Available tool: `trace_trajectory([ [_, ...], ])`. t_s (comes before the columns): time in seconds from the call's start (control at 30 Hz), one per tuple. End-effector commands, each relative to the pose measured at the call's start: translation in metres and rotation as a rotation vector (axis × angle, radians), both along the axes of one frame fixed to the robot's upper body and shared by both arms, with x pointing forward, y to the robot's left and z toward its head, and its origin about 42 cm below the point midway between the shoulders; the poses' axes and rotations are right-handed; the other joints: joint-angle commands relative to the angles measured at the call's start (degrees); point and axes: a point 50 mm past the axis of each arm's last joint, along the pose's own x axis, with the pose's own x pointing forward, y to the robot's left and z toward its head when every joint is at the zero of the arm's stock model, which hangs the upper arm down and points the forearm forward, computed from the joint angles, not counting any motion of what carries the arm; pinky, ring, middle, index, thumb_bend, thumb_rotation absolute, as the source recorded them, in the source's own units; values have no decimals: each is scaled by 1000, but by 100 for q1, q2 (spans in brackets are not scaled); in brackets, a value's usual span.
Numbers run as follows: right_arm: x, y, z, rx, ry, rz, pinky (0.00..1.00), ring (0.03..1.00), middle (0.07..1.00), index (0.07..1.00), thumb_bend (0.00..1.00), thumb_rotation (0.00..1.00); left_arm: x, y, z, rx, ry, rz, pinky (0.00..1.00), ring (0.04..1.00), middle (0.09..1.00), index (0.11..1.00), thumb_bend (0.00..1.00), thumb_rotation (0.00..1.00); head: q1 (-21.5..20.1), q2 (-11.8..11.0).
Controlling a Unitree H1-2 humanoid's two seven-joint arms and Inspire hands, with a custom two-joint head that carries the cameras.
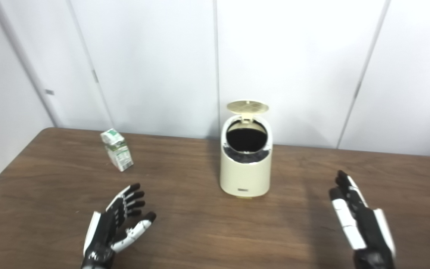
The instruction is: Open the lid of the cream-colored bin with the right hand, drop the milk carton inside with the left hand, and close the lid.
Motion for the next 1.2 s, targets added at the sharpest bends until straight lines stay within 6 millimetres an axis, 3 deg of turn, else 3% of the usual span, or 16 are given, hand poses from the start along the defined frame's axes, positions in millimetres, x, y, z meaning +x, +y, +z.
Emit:
trace_trajectory([
  [0.0, 6, -1, 15, -13, -86, 20, 932, 936, 942, 943, 494, 894, 9, 6, 24, 33, -80, 27, 785, 761, 802, 883, 794, 228, 56, -18],
  [0.17, 6, -3, 18, -14, -72, 19, 900, 919, 929, 935, 507, 906, 16, 18, 36, 30, -123, 77, 794, 772, 794, 877, 817, 193, 300, -66],
  [0.3, 5, -3, 21, 15, -64, 21, 895, 918, 926, 931, 511, 889, 23, 28, 47, 96, -127, 143, 717, 728, 772, 856, 872, 237, 435, -45],
  [0.5, 4, -1, 27, -23, -65, 32, 848, 906, 926, 929, 502, 914, 35, 43, 67, 177, -144, 196, 744, 752, 791, 858, 877, 238, 528, -14],
  [0.6, 3, 0, 29, -17, -67, 40, 845, 907, 929, 932, 488, 926, 45, 53, 77, 247, -137, 231, 687, 754, 798, 855, 881, 228, 550, -15],
  [0.97, 4, 3, 29, -9, -61, 38, 852, 913, 929, 930, 489, 917, 90, 77, 94, 423, -70, 239, 713, 806, 860, 877, 874, 216, 581, 5],
  [1.17, 6, 5, 28, -13, -56, 31, 856, 916, 934, 938, 487, 925, 116, 86, 100, 488, -6, 210, 812, 927, 949, 951, 888, 272, 552, -8],
])
